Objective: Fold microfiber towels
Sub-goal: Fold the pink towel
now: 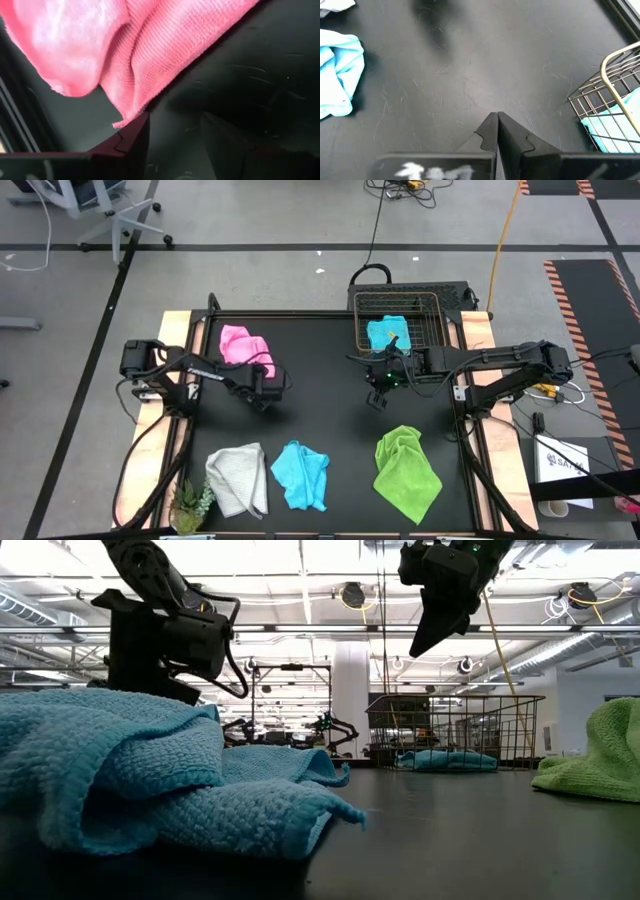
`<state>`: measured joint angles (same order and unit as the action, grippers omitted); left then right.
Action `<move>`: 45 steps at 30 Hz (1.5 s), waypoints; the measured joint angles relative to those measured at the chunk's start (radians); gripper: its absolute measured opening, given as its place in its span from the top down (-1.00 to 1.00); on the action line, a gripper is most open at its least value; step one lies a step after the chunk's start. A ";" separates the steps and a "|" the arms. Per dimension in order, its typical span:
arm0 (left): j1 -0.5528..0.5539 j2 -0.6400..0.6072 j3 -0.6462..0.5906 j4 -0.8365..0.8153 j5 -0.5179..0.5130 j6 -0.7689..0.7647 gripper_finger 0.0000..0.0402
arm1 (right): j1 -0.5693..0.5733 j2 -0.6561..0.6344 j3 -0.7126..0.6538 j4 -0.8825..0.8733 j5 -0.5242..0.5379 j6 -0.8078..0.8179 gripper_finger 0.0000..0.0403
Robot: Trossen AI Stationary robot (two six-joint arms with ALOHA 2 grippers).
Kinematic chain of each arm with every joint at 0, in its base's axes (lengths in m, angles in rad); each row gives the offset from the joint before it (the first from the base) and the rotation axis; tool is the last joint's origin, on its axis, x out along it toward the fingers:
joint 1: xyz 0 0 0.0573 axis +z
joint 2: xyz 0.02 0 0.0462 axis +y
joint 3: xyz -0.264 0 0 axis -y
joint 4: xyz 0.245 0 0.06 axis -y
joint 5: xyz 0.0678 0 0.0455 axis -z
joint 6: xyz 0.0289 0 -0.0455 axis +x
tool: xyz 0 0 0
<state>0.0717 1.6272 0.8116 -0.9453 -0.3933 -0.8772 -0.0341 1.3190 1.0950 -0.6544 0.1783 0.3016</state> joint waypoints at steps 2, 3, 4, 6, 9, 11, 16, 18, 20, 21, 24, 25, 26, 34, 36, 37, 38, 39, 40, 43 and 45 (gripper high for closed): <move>-0.004 0.000 0.000 -0.003 -0.027 0.003 0.11 | 0.000 0.000 0.000 0.000 0.000 0.000 1.00; -0.004 0.000 0.000 -0.004 -0.047 0.003 0.11 | 0.000 0.000 0.000 0.000 0.000 0.000 1.00; -0.004 0.000 0.000 -0.003 -0.064 0.004 0.11 | 0.000 0.000 0.000 0.000 0.000 0.000 1.00; -0.004 0.000 0.000 -0.003 -0.096 0.004 0.11 | 0.000 0.000 0.000 0.000 0.000 0.002 1.00; -0.002 0.000 0.000 -0.004 -0.130 0.021 0.11 | 0.000 0.000 0.000 0.000 0.000 0.015 1.00; 0.003 0.000 -0.008 0.004 -0.137 0.032 0.11 | 0.000 0.000 0.000 0.000 0.000 0.021 1.00; 0.029 0.000 -0.056 0.028 -0.121 0.020 0.11 | 0.000 0.000 0.000 0.000 0.001 0.027 1.00; 0.039 -0.006 -0.080 0.052 -0.117 0.007 0.11 | 0.000 0.000 0.000 0.000 0.002 0.027 1.00; 0.045 -0.007 -0.101 0.077 -0.116 0.005 0.11 | 0.000 0.000 0.000 0.000 0.002 0.026 1.00; 0.048 -0.008 -0.105 0.083 -0.116 0.004 0.11 | 0.000 0.000 0.000 0.001 0.002 0.025 1.00; 0.051 -0.006 -0.106 0.084 -0.117 0.004 0.11 | 0.000 0.000 0.000 0.001 0.002 0.024 1.00; 0.051 -0.006 -0.106 0.084 -0.117 0.004 0.11 | 0.000 0.000 0.000 0.000 0.002 0.024 1.00; 0.051 -0.006 -0.107 0.084 -0.117 0.005 0.11 | 0.000 0.000 0.000 0.001 0.003 0.024 1.00; 0.051 -0.003 -0.109 0.088 -0.096 0.012 0.40 | 0.000 0.000 0.000 0.001 0.003 0.024 1.00; 0.051 -0.003 -0.109 0.091 -0.080 0.025 0.58 | 0.000 0.000 0.000 0.000 0.003 0.024 1.00; 0.051 -0.002 -0.107 0.092 -0.071 0.033 0.68 | 0.000 0.000 0.000 0.001 0.003 0.024 1.00; 0.051 -0.001 -0.103 0.092 -0.063 0.044 0.78 | 0.000 0.000 0.000 0.001 0.003 0.024 1.00; 0.051 -0.001 -0.098 0.092 -0.056 0.051 0.89 | 0.000 0.000 0.000 0.000 0.003 0.024 1.00; 0.051 0.000 -0.092 0.090 -0.053 0.057 0.94 | 0.000 0.000 0.000 0.001 0.003 0.024 1.00; 0.053 0.001 -0.065 0.078 -0.038 0.066 0.94 | 0.000 0.000 0.000 0.001 0.003 0.024 1.00; 0.055 0.004 -0.032 0.068 0.007 0.087 0.96 | 0.000 0.000 0.000 0.001 0.003 0.024 1.00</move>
<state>0.1263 1.6310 0.7799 -0.8777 -0.3861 -0.7907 -0.0341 1.3190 1.0950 -0.6537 0.1818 0.3252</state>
